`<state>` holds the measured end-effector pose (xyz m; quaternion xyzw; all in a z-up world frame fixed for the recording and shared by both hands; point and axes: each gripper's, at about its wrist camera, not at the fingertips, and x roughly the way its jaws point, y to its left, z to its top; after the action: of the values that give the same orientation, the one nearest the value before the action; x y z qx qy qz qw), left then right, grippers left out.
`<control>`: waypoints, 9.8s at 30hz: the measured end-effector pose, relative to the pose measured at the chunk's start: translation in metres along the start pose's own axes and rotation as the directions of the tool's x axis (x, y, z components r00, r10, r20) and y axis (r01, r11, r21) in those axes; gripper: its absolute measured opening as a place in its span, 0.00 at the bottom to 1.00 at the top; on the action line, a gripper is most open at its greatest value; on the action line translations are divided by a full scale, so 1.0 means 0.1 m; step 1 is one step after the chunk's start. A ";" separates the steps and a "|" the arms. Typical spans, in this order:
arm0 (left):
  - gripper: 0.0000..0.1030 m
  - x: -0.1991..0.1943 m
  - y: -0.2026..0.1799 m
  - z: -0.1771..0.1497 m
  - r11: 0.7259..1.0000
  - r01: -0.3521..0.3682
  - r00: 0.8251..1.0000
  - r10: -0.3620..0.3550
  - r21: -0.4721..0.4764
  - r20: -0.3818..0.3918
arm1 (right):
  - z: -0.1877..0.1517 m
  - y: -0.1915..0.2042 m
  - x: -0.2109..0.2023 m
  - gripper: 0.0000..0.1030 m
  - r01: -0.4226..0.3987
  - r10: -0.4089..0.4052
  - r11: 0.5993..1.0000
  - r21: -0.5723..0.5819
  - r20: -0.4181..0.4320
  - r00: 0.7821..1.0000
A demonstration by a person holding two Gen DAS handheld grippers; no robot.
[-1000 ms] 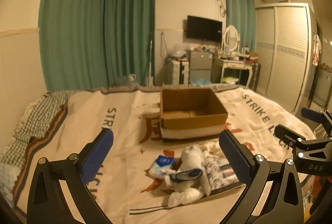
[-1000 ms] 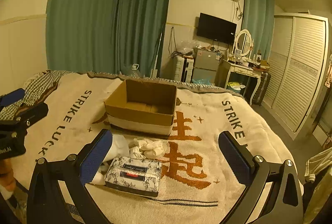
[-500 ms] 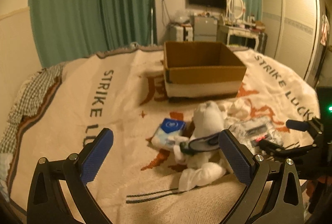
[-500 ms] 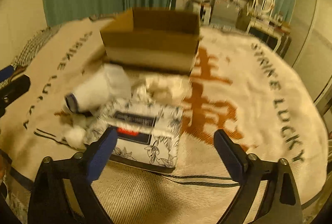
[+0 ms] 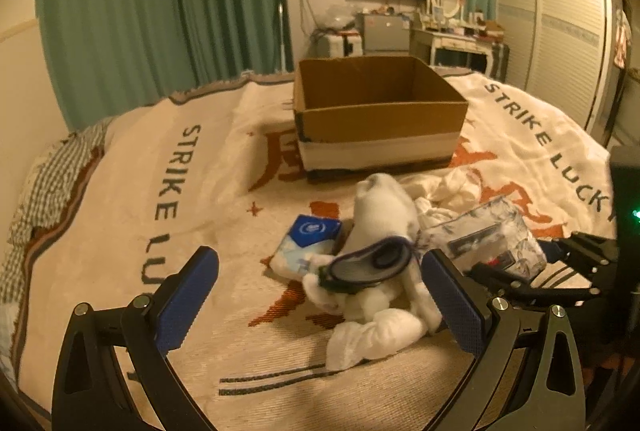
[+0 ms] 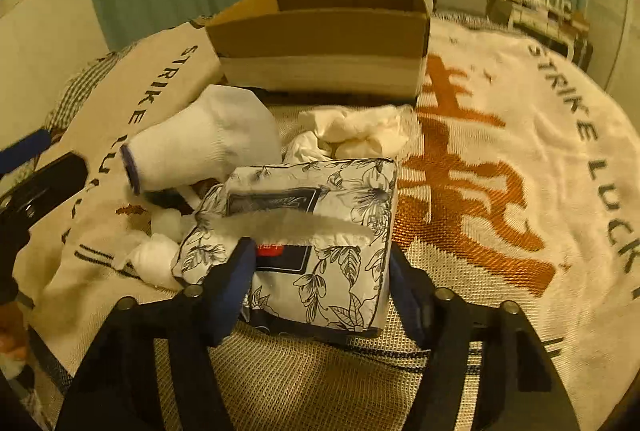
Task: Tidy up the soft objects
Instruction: 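Grasp the floral tissue box with the right gripper while the left grasps a white sock, then carry both items over the cardboard box and open both grippers to drop them, then grasp the white plush toy with the left gripper while the right grasps white socks, then carry the plush toy and socks into the box and release both, then grasp a white plastic item with the left gripper while the right grasps a white cloth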
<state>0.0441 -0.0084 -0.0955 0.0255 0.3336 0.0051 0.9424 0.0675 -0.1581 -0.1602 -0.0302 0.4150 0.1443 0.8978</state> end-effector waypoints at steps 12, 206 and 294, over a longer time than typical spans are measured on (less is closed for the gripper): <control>0.92 0.26 -0.34 0.20 0.996 0.069 0.997 -0.068 0.060 -0.030 | 0.36 -0.51 -0.72 0.32 0.043 -0.062 0.995 0.091 0.217 0.974; 0.30 1.33 -0.11 2.03 0.991 0.101 0.992 -0.107 0.086 0.066 | 2.73 -0.66 0.02 0.35 -0.030 0.039 0.999 -0.034 0.283 0.958; 0.28 0.92 0.15 -0.26 0.988 0.137 0.935 -0.154 -0.077 -0.320 | 0.44 0.05 0.63 0.24 -0.066 0.061 0.996 -0.062 -0.080 0.995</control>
<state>0.0993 0.0100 -0.1721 -0.0257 0.4851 -0.0515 0.8725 0.1375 -0.1314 -0.1784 -0.0517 0.4456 0.1850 0.8744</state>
